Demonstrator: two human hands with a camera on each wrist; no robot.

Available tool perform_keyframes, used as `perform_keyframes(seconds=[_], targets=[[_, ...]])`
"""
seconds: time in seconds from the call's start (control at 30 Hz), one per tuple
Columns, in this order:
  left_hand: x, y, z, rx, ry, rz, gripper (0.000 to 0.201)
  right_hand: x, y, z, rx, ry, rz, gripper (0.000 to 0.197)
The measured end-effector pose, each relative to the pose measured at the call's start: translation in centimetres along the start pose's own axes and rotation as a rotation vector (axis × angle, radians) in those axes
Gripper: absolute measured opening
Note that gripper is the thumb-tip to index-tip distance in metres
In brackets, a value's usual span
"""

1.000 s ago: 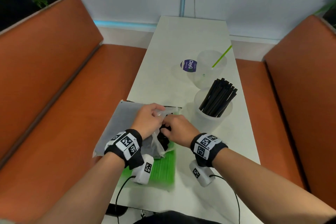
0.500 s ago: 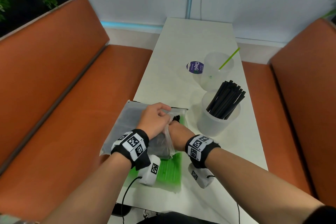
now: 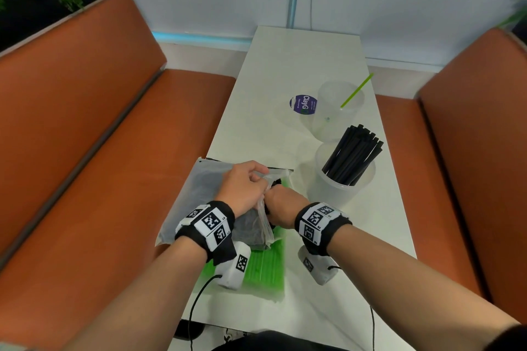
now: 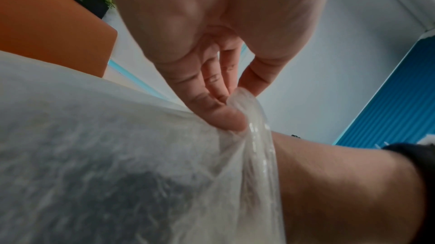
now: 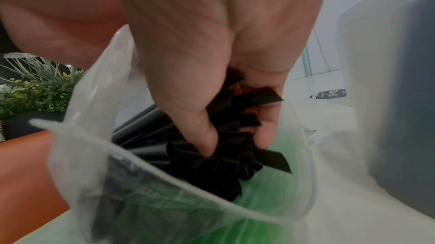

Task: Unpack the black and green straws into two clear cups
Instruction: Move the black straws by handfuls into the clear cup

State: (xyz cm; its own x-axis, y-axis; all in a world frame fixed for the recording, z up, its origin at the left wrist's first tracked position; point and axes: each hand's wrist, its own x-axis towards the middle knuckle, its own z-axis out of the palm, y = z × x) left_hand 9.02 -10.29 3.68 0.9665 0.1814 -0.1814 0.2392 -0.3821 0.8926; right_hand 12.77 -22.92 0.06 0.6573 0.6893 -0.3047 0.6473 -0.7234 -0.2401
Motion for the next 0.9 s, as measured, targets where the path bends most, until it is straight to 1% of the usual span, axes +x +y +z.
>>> perform_keyframes(seconds=[0.17,0.3,0.43,0.6,0.77,0.9], targets=[[-0.2,0.1,0.2,0.0,-0.023,0.002,0.028,-0.5,0.3,-0.4,-0.024,-0.064,0.045,0.02],[0.1,0.1,0.5,-0.002,-0.029,-0.009,0.024,-1.4,1.3,-1.1,-0.037,-0.021,0.062,0.021],[0.3,0.1,0.8,0.017,-0.039,0.0,0.027,-2.5,2.5,-1.6,-0.035,0.009,0.077,0.022],[0.8,0.1,0.9,0.053,-0.023,-0.013,0.024,-4.1,4.1,-1.6,-0.07,0.044,0.101,0.017],[1.1,0.0,1.1,0.084,0.025,-0.006,0.026,-7.4,7.3,-2.1,-0.039,0.086,0.154,0.01],[1.6,0.0,1.6,0.121,0.051,-0.017,0.025,-10.2,9.7,-2.0,0.018,0.077,0.22,0.009]])
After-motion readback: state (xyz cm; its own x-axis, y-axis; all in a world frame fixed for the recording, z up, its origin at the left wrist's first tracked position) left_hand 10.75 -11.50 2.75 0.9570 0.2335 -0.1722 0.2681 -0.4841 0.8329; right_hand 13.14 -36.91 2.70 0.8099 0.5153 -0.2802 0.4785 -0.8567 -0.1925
